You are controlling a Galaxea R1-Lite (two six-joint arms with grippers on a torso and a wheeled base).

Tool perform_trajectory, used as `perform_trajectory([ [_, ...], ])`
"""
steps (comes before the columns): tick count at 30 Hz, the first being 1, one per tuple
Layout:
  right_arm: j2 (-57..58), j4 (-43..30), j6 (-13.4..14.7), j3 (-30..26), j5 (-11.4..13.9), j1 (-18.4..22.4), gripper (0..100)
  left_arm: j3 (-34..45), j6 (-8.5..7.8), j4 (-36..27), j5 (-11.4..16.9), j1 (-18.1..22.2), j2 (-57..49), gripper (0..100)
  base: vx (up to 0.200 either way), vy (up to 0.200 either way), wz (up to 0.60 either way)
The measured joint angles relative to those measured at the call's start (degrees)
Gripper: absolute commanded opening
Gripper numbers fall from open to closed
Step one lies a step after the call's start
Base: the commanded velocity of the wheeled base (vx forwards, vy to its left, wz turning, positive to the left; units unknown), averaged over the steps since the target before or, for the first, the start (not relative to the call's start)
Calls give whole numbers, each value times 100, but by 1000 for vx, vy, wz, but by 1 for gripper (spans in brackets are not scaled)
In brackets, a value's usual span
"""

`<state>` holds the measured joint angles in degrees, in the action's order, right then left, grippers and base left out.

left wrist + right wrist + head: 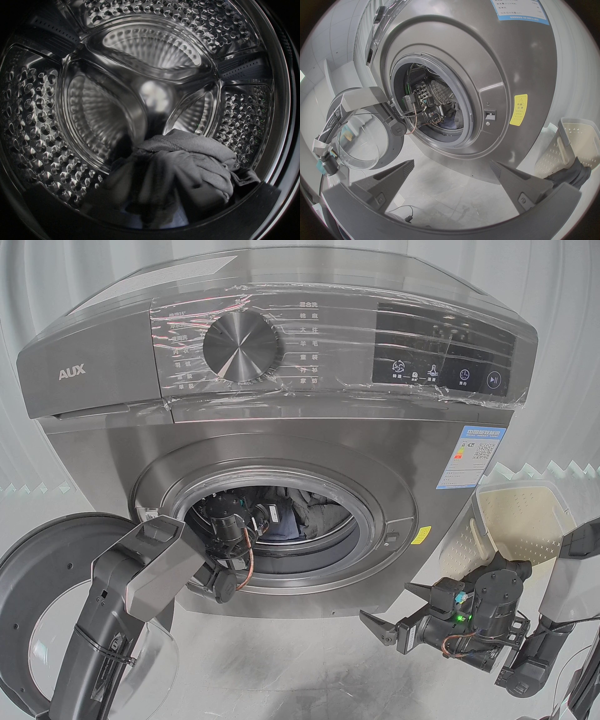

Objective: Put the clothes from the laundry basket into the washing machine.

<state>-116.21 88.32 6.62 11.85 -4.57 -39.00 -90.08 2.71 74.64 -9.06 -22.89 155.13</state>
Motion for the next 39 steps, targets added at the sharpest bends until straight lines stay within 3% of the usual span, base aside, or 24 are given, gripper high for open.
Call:
perform_trajectory([
  [10, -16, -2, 5, 0, 0, 0, 100, 868, 20, 66, 2, -161, -302, 100, 0, 0, 0],
  [23, 1, -2, 0, 0, 0, -5, 100, 3055, 33, 271, 9, -677, -1535, 100, 0, 0, 0],
  [33, 34, -2, 2, -24, 0, -9, 100, 4229, 79, 946, 22, -1184, -2230, 100, 0, 0, 0],
  [39, 72, -2, 5, -59, 0, 6, 100, 4994, 222, 1201, 17, -1447, -2571, 100, 0, 0, 0],
])
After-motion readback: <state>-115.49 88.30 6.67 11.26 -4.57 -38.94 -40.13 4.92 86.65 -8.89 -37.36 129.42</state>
